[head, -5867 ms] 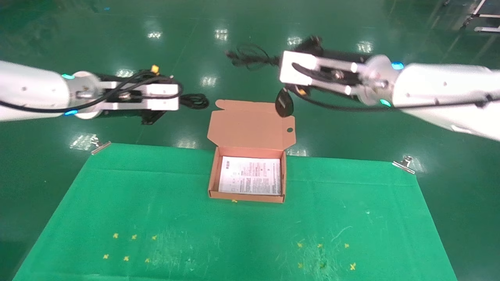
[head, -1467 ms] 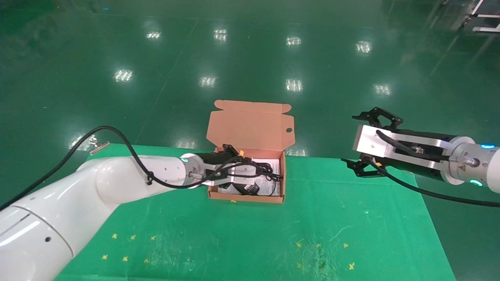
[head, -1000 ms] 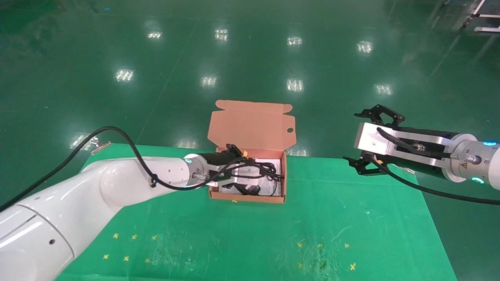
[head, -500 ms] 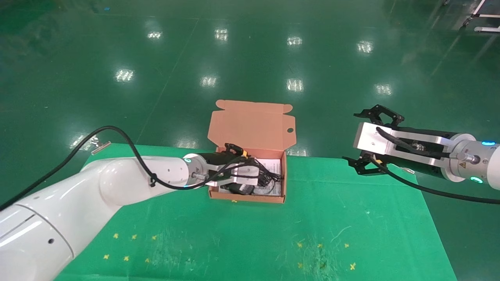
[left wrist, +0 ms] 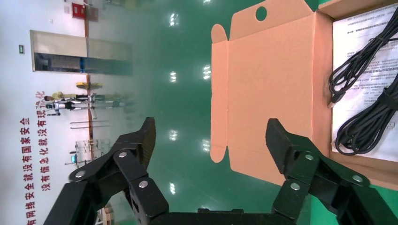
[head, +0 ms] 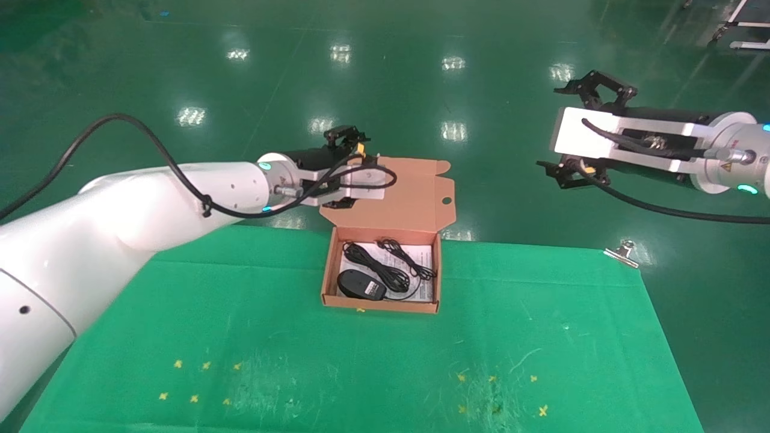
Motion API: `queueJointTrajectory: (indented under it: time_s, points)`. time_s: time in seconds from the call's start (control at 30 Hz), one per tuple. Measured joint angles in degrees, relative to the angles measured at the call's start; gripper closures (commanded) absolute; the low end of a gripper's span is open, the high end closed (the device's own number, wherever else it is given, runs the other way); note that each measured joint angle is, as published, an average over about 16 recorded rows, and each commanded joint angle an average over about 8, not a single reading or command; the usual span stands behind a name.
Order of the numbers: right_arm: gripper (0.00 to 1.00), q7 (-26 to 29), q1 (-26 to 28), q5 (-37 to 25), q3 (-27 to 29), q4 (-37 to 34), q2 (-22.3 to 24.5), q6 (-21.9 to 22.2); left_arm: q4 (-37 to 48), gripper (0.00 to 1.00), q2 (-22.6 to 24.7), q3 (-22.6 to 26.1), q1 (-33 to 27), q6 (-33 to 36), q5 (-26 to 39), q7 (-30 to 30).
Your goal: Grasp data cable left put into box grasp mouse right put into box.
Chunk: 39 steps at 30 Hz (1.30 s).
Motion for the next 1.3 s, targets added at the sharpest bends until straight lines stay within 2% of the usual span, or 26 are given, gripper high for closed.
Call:
queueJointTrajectory:
  time_s: [0.43, 1.07, 1.3]
  points:
    - [0.0, -0.36, -6.14, 7.69, 8.22, 0.02, 0.35, -8.47, -5.12, 0.0, -5.8, -6.8, 4.67, 8.69, -8.22, -2.88]
    - [0.0, -0.96, -18.76, 23.35, 24.63, 0.48, 1.19, -24.78, -15.88, 0.0, -17.92, -20.9, 14.6, 26.5, -25.27, -8.8]
    - [0.0, -1.08, -21.27, 26.47, 27.89, 0.57, 1.36, -28.03, -18.02, 0.0, -20.33, -23.7, 16.58, 30.04, -28.66, -9.97]
